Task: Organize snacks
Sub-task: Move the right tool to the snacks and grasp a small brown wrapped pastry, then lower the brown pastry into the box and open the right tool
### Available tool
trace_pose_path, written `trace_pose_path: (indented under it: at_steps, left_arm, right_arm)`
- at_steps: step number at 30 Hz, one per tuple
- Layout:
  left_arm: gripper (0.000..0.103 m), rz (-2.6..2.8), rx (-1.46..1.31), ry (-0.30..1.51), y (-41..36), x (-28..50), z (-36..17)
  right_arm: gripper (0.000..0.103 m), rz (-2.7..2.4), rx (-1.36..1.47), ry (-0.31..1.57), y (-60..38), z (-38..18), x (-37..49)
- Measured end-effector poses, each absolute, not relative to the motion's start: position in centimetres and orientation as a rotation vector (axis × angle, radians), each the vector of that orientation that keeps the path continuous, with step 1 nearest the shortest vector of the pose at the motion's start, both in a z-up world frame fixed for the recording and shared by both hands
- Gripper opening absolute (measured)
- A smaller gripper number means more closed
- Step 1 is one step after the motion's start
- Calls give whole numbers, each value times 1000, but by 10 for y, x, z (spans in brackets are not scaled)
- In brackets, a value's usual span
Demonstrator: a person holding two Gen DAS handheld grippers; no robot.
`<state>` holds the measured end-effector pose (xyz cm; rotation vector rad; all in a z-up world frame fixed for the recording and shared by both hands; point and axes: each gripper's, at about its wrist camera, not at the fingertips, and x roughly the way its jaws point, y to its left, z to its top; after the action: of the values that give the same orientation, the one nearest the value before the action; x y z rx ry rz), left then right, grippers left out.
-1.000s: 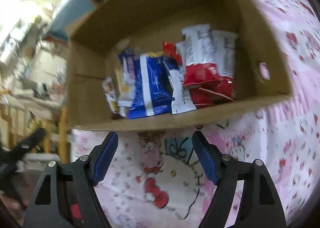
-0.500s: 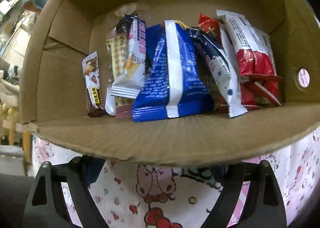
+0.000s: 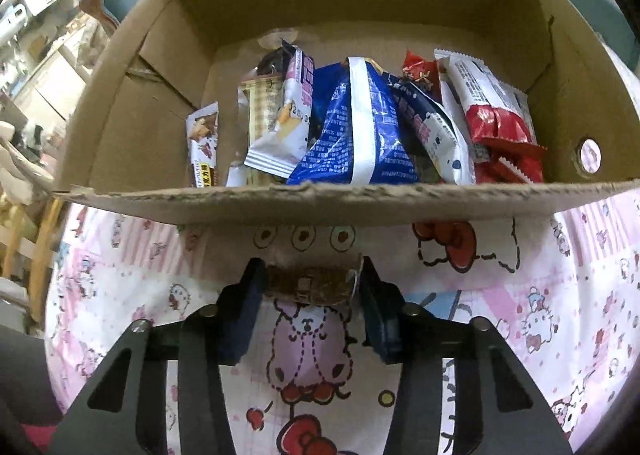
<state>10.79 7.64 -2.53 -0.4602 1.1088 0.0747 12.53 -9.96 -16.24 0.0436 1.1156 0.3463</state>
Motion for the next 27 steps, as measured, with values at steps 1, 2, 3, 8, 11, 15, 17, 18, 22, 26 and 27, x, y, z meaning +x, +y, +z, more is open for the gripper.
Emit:
trace_pose_path:
  at_steps: [1, 2, 3, 8, 11, 15, 17, 18, 22, 26, 27]
  left_arm:
    - [81, 74, -458, 1108, 76, 108, -25]
    - [82, 74, -459, 1108, 77, 108, -25]
    - [82, 75, -463, 1107, 78, 108, -25]
    - [82, 90, -482, 1102, 84, 107, -25]
    - [82, 99, -499, 1114, 89, 105, -27]
    - [81, 94, -515, 1123, 89, 105, -28]
    - [81, 90, -500, 1119, 85, 106, -26]
    - [81, 86, -488, 1115, 82, 106, -25]
    - [81, 82, -444, 1105, 75, 106, -23]
    - [81, 66, -414, 1082, 71, 105, -21]
    - [81, 63, -407, 1075, 70, 105, -20]
  right_arm:
    - [47, 352, 51, 1122, -105, -161, 126]
    - [46, 355, 59, 1125, -116, -159, 127]
    - [45, 363, 70, 1130, -118, -158, 126]
    - [45, 364, 118, 1160, -142, -145, 98]
    - [45, 399, 174, 1158, -153, -115, 82]
    - [45, 464, 217, 1079, -171, -65, 74]
    - [45, 470, 227, 1038, -175, -43, 88]
    - [45, 466, 246, 1026, -183, -34, 94]
    - [47, 425, 288, 1011, -196, -25, 128]
    - [51, 432, 329, 1063, -196, -37, 157]
    - [66, 432, 340, 1069, -200, -38, 160]
